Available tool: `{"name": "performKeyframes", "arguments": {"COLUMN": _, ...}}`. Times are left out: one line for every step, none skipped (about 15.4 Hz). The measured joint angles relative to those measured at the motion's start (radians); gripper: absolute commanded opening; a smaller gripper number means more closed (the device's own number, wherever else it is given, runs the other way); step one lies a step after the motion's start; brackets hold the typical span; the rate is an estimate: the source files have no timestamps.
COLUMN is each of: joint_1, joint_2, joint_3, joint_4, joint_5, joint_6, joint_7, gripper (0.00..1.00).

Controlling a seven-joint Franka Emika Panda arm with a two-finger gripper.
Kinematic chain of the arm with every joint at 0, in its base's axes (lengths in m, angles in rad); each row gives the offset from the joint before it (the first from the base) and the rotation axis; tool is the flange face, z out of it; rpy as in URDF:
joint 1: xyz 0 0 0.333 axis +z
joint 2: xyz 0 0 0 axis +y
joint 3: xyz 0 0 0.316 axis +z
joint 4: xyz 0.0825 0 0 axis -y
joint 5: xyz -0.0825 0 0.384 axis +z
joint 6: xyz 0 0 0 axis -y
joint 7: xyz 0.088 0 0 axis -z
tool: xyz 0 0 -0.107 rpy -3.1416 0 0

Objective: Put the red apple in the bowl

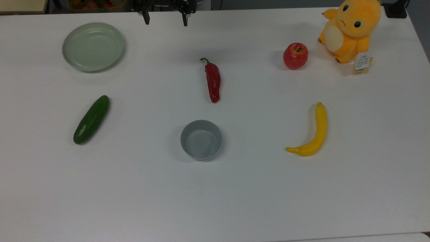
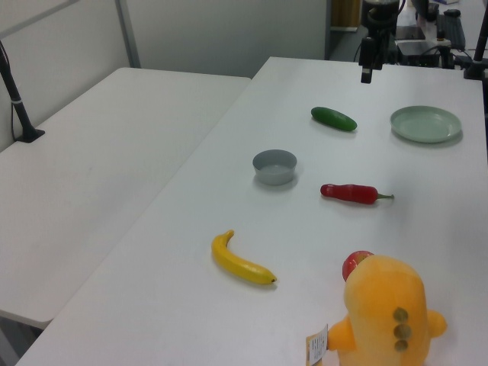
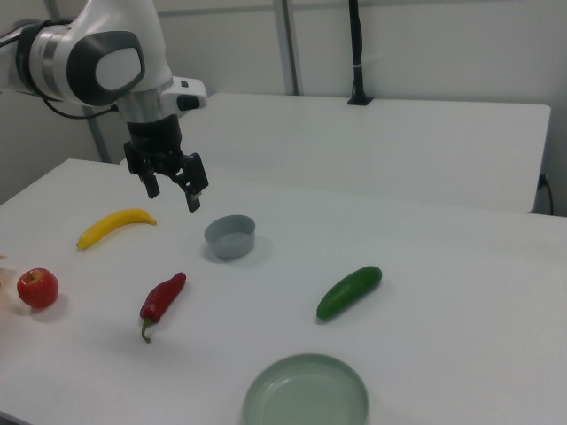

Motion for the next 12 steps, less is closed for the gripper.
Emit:
{"name": "performKeyframes", "arguments": {"joint_1": 0.0, "joint_2": 0.0, "joint_3": 0.001, "joint_4": 0.0, "joint_5": 0.0, "joint_6": 0.0, "joint_7": 0.002, "gripper": 1.0}}
{"name": "performKeyframes", "arguments": {"joint_1": 0.0, "joint_2": 0.0, "joint_3": 0.001, "joint_4": 0.001, "joint_5": 0.0, "joint_6": 0.0, "joint_7": 0.026, "gripper": 1.0}}
{"name": "performKeyframes", "arguments": {"joint_1": 0.0, "joint_2": 0.0, "joint_3": 0.001, "joint_4": 0.002, "joint_5": 0.0, "joint_6": 0.0, "joint_7": 0.039, "gripper": 1.0}}
{"name": "performKeyframes", "arguments": {"joint_1": 0.0, "joint_2": -0.001, "joint_3": 0.002, "joint_4": 0.002, "joint_5": 0.0, "joint_6": 0.0, "joint_7": 0.044, "gripper": 1.0}}
{"name": "performKeyframes", "arguments": {"joint_1": 0.0, "joint_2": -0.001, "joint_3": 0.002, "joint_4": 0.002, "joint_5": 0.0, "joint_6": 0.0, "joint_7": 0.046, "gripper": 1.0}}
{"name": "performKeyframes", "arguments": {"joint_1": 0.0, "joint_2": -0.001, "joint_3": 0.002, "joint_4": 0.002, "joint_5": 0.0, "joint_6": 0.0, "joint_7": 0.046, "gripper": 1.0}}
{"name": "performKeyframes", "arguments": {"joint_1": 0.0, "joint_2": -0.001, "joint_3": 0.002, "joint_4": 0.002, "joint_5": 0.0, "joint_6": 0.0, "joint_7": 0.046, "gripper": 1.0}}
{"name": "performKeyframes", "arguments": {"joint_1": 0.0, "joint_2": -0.001, "joint_3": 0.003, "joint_4": 0.002, "joint_5": 0.0, "joint_6": 0.0, "joint_7": 0.046, "gripper": 1.0}}
{"name": "performKeyframes", "arguments": {"joint_1": 0.0, "joint_2": -0.001, "joint_3": 0.007, "joint_4": 0.002, "joint_5": 0.0, "joint_6": 0.0, "joint_7": 0.046, "gripper": 1.0}}
{"name": "performKeyframes", "arguments": {"joint_1": -0.001, "joint_2": -0.001, "joint_3": 0.023, "joint_4": 0.002, "joint_5": 0.0, "joint_6": 0.0, "joint_7": 0.046, "gripper": 1.0}}
{"name": "performKeyframes", "arguments": {"joint_1": 0.001, "joint_2": 0.0, "joint_3": 0.041, "joint_4": 0.002, "joint_5": 0.0, "joint_6": 0.0, "joint_7": 0.046, "gripper": 1.0}}
{"name": "performKeyframes", "arguments": {"joint_1": 0.005, "joint_2": 0.001, "joint_3": 0.06, "joint_4": 0.002, "joint_5": 0.001, "joint_6": 0.0, "joint_7": 0.046, "gripper": 1.0}}
